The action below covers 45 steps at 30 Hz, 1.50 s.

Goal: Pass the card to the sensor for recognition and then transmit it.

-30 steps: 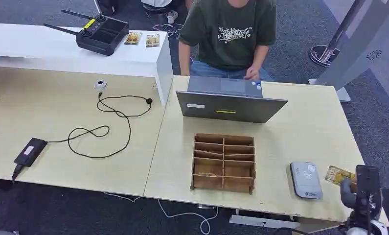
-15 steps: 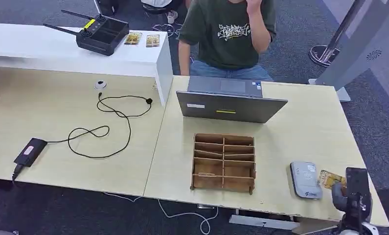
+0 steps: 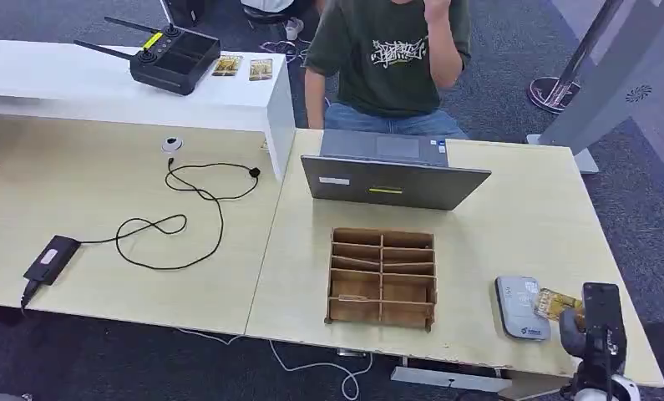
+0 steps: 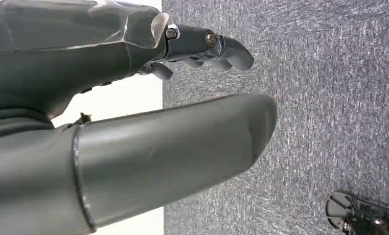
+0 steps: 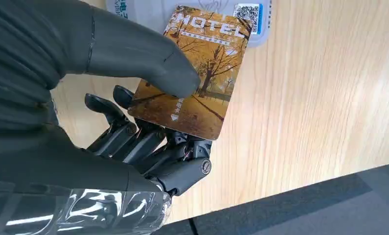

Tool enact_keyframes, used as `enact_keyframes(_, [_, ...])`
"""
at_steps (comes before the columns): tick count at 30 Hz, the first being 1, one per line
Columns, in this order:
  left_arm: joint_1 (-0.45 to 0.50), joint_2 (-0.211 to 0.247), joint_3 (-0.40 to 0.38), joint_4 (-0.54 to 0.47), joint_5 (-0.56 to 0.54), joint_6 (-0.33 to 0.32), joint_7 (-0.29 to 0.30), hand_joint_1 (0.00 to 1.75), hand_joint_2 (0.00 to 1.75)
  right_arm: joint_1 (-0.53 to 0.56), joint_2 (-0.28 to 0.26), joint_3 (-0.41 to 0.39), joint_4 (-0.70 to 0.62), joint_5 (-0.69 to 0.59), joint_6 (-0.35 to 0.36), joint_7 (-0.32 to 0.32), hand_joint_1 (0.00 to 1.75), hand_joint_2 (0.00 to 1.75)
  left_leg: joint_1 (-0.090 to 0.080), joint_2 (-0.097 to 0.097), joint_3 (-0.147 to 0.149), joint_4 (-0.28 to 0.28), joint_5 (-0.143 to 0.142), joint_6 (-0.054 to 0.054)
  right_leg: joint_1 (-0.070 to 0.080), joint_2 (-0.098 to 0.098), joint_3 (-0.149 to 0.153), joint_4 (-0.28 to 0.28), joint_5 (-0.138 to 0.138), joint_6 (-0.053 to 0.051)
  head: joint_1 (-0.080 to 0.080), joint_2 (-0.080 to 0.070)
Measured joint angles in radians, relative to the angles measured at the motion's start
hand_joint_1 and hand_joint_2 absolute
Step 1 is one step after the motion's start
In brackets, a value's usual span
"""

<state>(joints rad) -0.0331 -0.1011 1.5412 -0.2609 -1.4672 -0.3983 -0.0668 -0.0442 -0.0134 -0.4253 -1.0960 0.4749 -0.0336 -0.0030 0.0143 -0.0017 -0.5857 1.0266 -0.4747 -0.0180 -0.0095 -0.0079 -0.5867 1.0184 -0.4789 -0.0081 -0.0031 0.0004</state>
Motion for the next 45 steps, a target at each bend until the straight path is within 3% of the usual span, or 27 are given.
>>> enact_keyframes(14, [0.002, 0.001, 0.000, -0.003, -0.006, -0.003, 0.000, 0.00, 0.00, -0.002, -0.007, 0.024, 0.014, 0.018, 0.053, 0.044, 1.75, 1.75, 0.000, 0.000, 0.000, 0.000, 0.000, 0.000, 0.000, 0.000, 0.000, 0.000, 0.000, 0.000, 0.000, 0.000])
enact_keyframes(45, [0.004, 0.006, 0.000, -0.003, -0.009, -0.004, 0.000, 0.00, 0.00, -0.020, -0.029, 0.042, 0.046, 0.067, 0.095, 0.095, 1.75, 1.75, 0.000, 0.000, 0.001, 0.000, 0.000, 0.000, 0.000, 0.000, 0.000, 0.000, 0.000, 0.000, 0.000, 0.000])
